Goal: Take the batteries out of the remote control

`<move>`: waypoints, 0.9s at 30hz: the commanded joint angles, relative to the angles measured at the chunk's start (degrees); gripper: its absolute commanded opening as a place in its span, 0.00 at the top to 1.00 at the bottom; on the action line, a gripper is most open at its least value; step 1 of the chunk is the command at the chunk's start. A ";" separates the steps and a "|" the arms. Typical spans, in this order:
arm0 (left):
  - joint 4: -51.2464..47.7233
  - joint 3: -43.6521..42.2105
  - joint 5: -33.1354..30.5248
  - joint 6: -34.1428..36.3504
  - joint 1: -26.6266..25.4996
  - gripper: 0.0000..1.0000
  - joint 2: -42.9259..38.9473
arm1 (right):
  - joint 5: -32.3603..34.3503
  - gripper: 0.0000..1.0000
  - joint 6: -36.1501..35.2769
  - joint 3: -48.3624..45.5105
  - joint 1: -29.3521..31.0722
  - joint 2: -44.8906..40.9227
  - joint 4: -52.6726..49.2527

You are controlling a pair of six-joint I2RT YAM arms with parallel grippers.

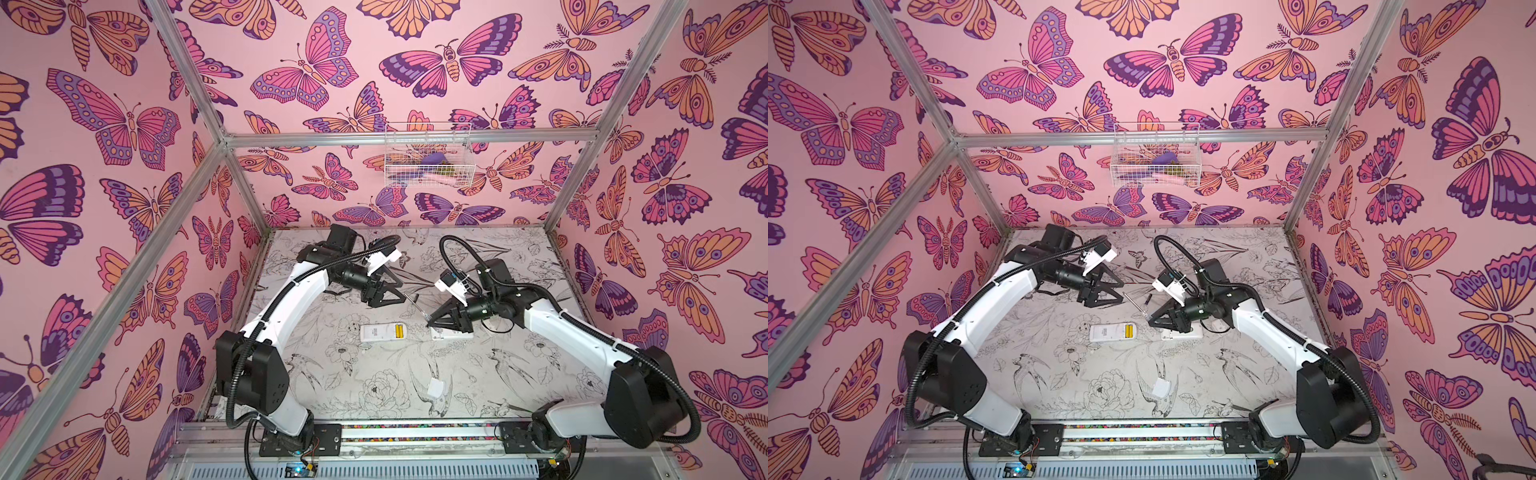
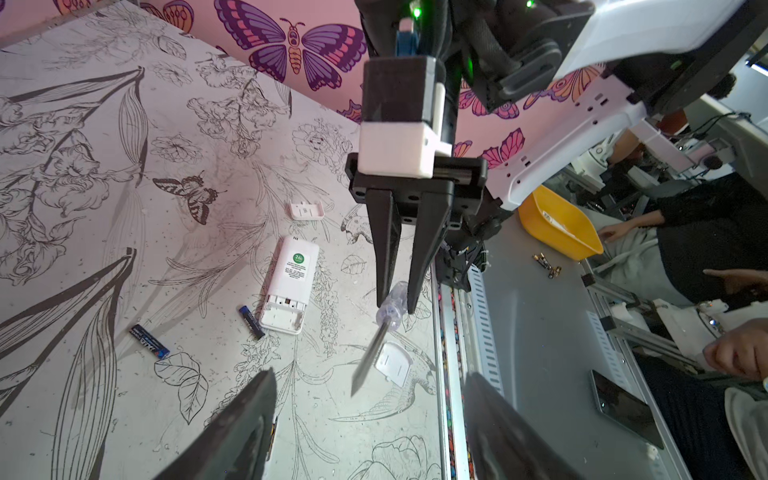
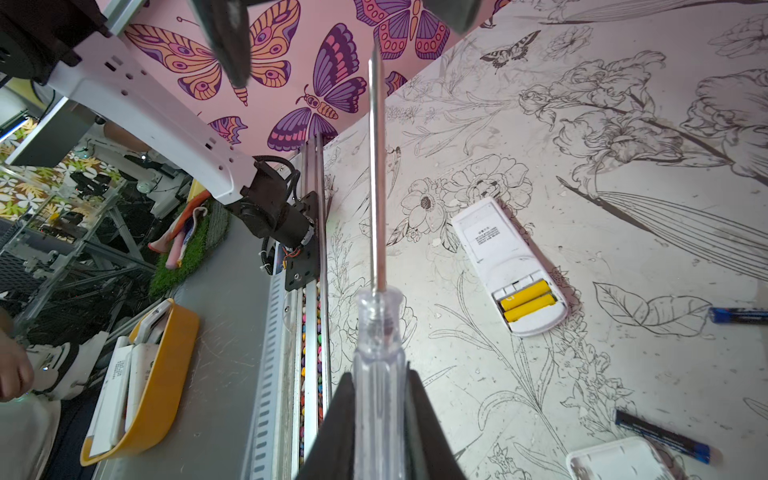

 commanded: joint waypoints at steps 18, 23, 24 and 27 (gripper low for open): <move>-0.77 -3.19 -2.13 2.46 -4.38 0.99 1.31 | -1.28 1.00 -3.50 2.28 0.84 1.51 -0.47; -0.27 -3.26 -4.09 1.69 -4.23 1.00 0.61 | 0.75 0.92 -2.73 0.84 0.68 -0.62 1.26; -0.09 -3.41 -5.01 1.56 -4.14 1.00 0.27 | 1.98 0.86 -2.34 0.36 0.53 -1.51 1.57; 0.20 -3.62 -5.78 0.31 -2.96 1.00 -1.46 | 7.38 0.59 2.26 -2.56 0.20 -5.14 6.13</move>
